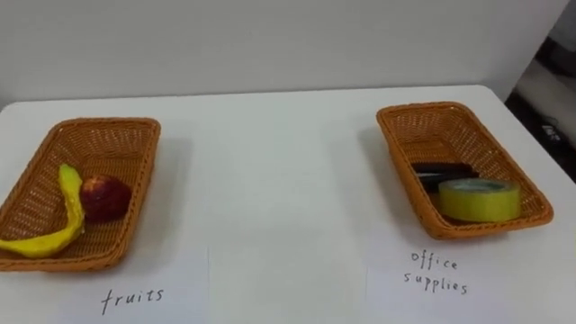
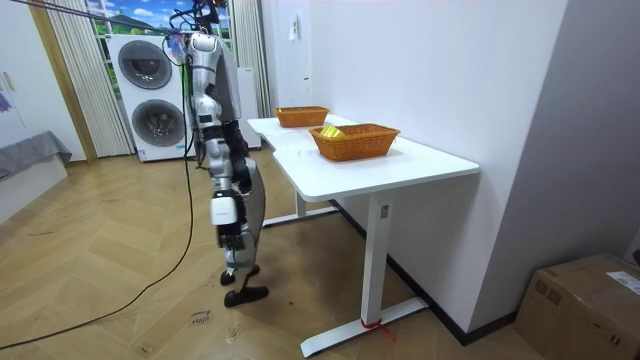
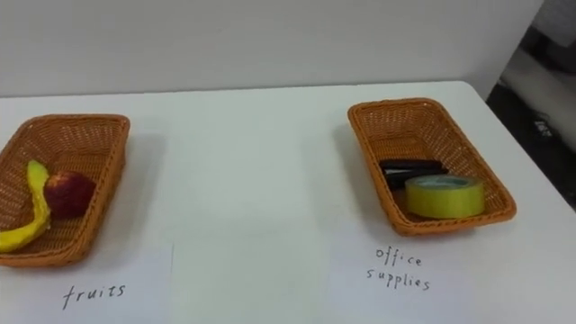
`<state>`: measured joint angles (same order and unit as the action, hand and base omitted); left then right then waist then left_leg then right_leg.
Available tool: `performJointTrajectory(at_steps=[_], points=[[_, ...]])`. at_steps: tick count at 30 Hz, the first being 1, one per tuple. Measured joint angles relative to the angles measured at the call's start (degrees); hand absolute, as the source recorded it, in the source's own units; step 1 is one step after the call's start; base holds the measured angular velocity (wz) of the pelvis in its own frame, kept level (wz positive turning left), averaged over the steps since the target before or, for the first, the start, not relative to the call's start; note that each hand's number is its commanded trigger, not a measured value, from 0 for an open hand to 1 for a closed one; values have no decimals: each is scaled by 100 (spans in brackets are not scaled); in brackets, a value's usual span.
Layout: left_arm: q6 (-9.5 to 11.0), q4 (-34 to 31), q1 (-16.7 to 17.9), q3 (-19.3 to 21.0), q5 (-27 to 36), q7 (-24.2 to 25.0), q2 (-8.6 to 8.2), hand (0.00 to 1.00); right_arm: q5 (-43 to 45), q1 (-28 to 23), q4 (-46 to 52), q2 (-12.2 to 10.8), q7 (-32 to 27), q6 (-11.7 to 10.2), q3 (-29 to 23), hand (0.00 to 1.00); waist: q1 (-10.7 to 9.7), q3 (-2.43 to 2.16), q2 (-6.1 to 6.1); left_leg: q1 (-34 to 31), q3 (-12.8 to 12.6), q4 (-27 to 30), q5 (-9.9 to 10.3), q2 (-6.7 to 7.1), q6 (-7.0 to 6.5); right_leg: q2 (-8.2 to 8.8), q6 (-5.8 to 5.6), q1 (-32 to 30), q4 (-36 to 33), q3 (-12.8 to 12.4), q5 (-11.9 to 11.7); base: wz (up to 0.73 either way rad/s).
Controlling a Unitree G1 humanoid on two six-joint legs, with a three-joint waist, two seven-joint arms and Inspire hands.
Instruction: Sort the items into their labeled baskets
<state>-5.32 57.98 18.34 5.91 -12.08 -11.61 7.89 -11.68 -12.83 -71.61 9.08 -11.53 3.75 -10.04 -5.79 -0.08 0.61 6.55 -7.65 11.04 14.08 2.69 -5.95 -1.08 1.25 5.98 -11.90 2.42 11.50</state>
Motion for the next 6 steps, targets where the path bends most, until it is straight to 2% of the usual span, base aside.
performJointTrajectory(at_steps=[3, 6], points=[[-49, 106, -143, -47, -7, 4, -5, 0, 684, 223, 110, 2, 192, 41, 328, 0, 250, 18, -54, 9, 3, 11, 12, -7, 9, -5, 0, 35, 18, 9, 0, 4], [-137, 192, -178, -66, -49, 0, -16, 0, 1287, 300, 288, 5, 352, 120, 680, 0, 317, 23, -59, 10, 43, 10, 16, -16, 18, -4, 1, 63, 37, 88, 1, 7]])
